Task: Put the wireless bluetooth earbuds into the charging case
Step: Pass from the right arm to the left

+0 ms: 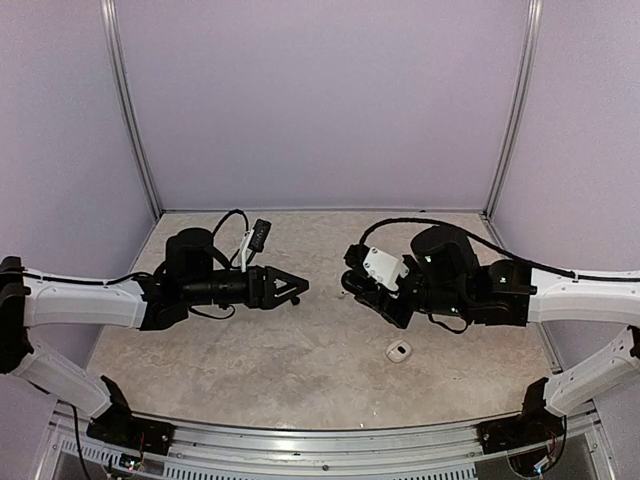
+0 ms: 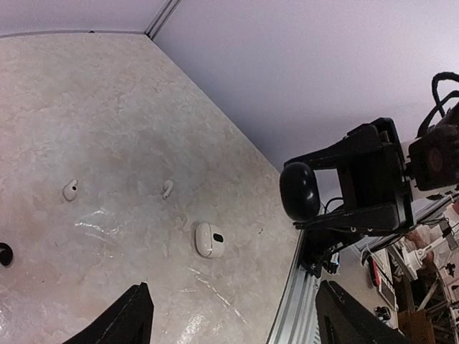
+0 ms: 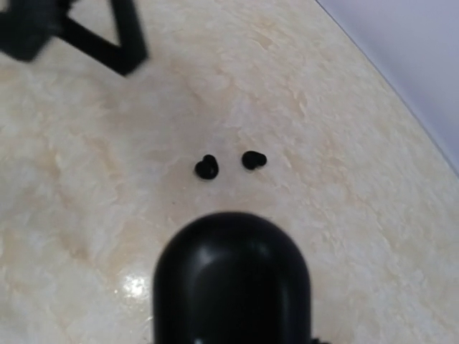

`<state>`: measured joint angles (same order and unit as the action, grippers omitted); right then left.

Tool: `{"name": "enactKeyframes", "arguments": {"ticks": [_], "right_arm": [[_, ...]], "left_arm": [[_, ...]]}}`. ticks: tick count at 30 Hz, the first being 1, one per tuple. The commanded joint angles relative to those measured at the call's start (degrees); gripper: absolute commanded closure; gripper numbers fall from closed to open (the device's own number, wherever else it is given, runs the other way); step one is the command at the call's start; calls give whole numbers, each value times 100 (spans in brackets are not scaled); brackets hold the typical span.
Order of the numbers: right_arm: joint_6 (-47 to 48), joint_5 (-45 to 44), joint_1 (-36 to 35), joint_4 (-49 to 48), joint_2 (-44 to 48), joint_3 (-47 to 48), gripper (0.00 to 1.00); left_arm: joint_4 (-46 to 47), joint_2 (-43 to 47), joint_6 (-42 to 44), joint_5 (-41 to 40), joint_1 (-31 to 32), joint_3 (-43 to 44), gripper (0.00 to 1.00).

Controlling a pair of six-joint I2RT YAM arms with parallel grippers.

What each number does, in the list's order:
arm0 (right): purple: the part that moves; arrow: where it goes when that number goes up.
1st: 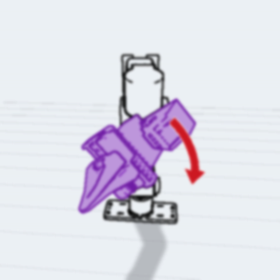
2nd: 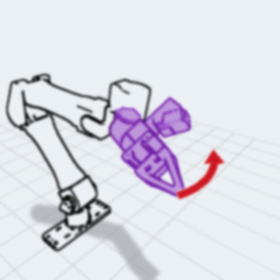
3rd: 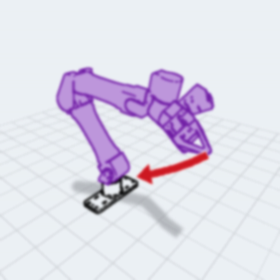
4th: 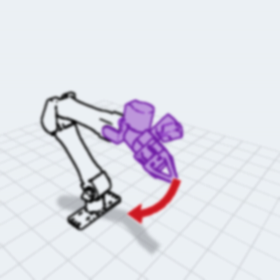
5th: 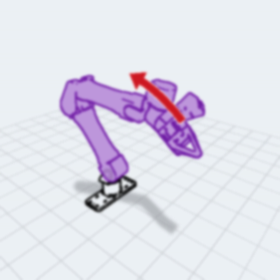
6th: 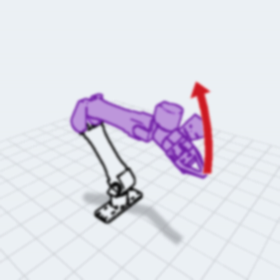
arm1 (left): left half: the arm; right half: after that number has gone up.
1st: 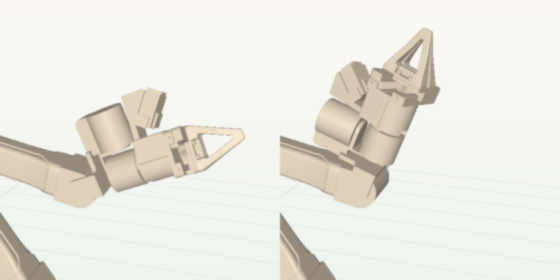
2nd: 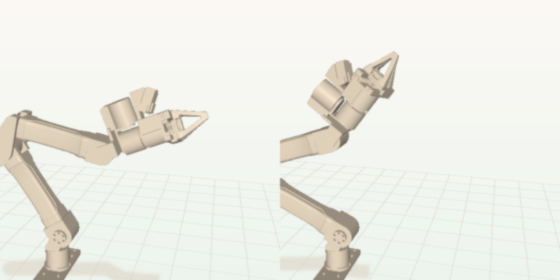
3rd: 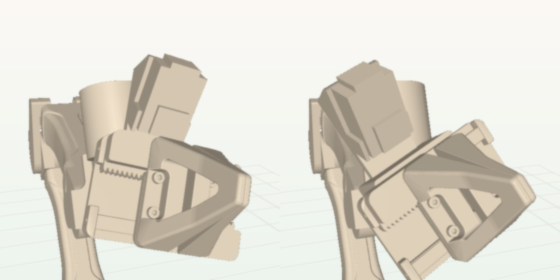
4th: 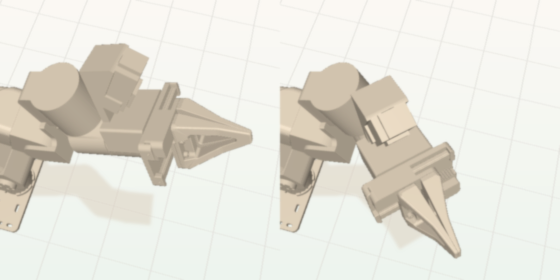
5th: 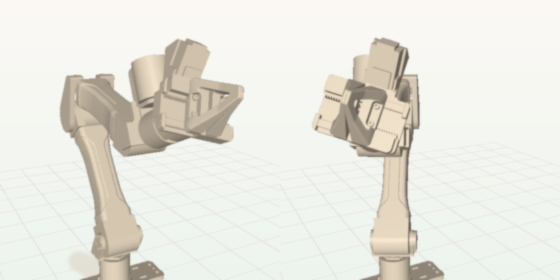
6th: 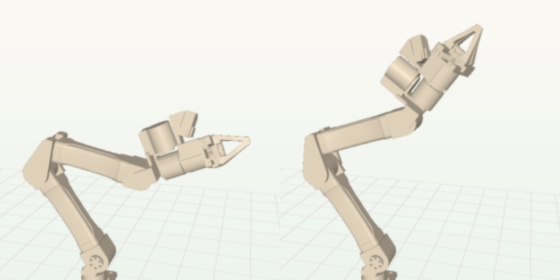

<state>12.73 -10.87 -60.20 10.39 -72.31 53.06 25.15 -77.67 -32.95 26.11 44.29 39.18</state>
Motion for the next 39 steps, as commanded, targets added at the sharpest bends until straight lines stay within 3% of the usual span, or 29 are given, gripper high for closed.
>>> {"name": "enactKeyframes", "arguments": {"ticks": [1, 20, 27, 30, 32, 34, 37, 39], "right_arm": [[423, -784, -395, 257, -125, 254, 65], [857, -1659, -1265, 292, -459, 468, 65], [908, -1751, -1323, 154, -345, 379, 62], [885, -1770, -1332, 12, -196, 274, 54], [844, -1812, -1331, -134, -54, 148, 43], [836, -1824, -1328, -351, 169, -38, 30], [736, -1724, -1328, -706, 622, -375, 2], [657, -1609, -1323, -918, 935, -595, 0]], "left_arm": [[373, -332, -306, 317, 240, 419, 23], [499, -1204, -322, 633, 830, 1083, 53], [500, -1250, -278, 738, 835, 1117, 81], [516, -1239, -254, 772, 835, 1102, 92], [530, -1225, -268, 750, 835, 1089, 98], [577, -1195, -291, 723, 829, 1063, 100], [677, -1106, -240, 668, 827, 981, 100], [725, -1025, -122, 566, 826, 884, 100]]}}
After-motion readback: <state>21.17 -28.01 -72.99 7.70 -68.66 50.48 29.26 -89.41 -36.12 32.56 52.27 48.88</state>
